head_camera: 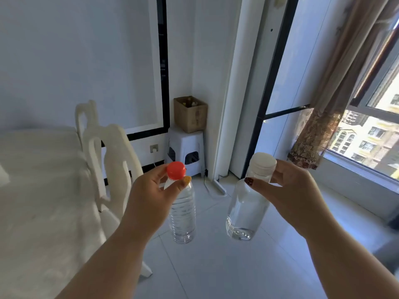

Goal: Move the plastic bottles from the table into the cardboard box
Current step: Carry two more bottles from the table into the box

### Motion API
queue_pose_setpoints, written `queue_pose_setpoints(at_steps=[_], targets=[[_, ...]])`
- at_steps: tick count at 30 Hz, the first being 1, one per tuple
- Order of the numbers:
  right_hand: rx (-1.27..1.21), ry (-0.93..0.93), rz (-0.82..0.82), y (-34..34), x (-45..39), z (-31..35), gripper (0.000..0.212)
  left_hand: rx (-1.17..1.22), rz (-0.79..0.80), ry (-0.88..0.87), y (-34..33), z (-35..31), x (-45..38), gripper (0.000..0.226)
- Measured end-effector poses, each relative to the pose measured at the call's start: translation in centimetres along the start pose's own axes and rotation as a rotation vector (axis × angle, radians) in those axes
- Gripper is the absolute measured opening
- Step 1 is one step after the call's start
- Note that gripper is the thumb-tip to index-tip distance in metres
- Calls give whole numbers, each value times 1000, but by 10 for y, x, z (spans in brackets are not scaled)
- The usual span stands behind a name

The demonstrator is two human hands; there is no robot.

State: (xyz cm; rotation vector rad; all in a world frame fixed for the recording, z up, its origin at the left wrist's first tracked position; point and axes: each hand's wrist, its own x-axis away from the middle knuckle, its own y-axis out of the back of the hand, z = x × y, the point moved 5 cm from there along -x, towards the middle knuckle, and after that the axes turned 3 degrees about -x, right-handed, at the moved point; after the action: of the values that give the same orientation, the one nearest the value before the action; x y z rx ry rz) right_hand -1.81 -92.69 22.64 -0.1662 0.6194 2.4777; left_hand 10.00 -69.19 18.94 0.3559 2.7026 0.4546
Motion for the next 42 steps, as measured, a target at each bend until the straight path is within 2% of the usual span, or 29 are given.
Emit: queue_pose_setpoints(at_steps=[8,13,15,19,29,31,35,38,42], targets=[[13,-10,-24,10,-147,-60,26,-9,133,-25,-90,19,-135,39],[26,-28,-40,-4,-255,-91,37,-50,258,-32,-131,43,-254,44],[35,-37,-32,-9,-302,-98,40,-53,260,-30,-142,50,-303,37],[62,-24,-19,-22,-396,-109,38,-67,233,-27,-163,64,-393,27],[48,45,103,-87,-636,-161,35,-135,60,51,-207,126,-602,49],[28,67,143,-97,-681,-164,38,-139,4,73,-211,133,-638,45],[-11,103,193,-125,-792,-168,38,-133,-116,113,-222,154,-731,24],[-1,123,196,-152,-868,-171,41,-124,-166,125,-227,175,-799,32],[-23,154,185,-193,-955,-177,39,-115,-206,95,-225,207,-886,27]])
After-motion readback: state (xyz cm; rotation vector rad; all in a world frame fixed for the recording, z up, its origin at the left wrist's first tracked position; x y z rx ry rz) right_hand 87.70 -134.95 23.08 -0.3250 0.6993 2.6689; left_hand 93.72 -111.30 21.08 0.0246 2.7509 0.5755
